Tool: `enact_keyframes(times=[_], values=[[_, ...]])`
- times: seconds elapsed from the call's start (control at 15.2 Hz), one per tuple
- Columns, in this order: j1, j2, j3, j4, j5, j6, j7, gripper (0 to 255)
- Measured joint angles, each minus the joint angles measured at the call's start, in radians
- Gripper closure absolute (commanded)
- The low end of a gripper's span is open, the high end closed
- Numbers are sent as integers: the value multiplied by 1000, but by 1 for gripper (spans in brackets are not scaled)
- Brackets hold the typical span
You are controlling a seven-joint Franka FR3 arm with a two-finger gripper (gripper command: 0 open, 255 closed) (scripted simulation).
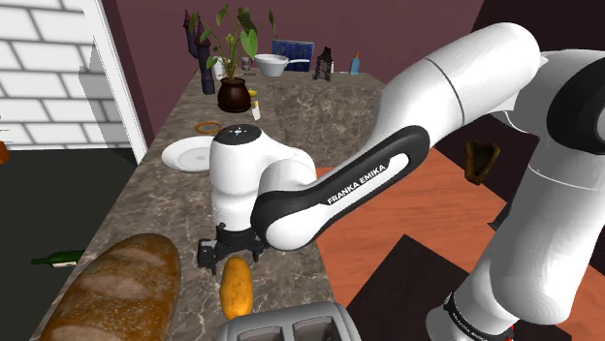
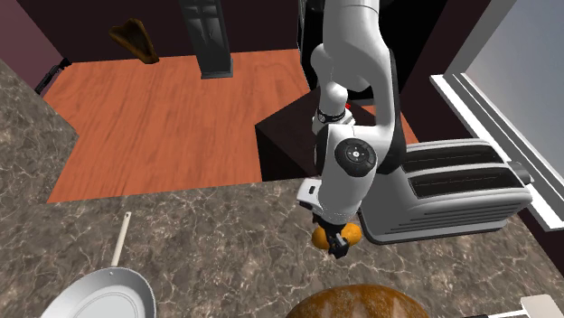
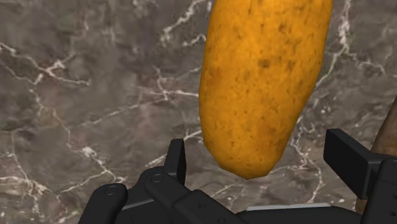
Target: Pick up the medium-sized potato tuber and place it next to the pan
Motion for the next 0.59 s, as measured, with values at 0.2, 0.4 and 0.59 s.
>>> enact_keyframes(times=[0.2,0.4,0.59], values=[[9,29,-9,-8,-27,31,20,0],[11,36,-11,-10,-34,39,24,0],[11,37,-11,-11,-35,40,25,0]])
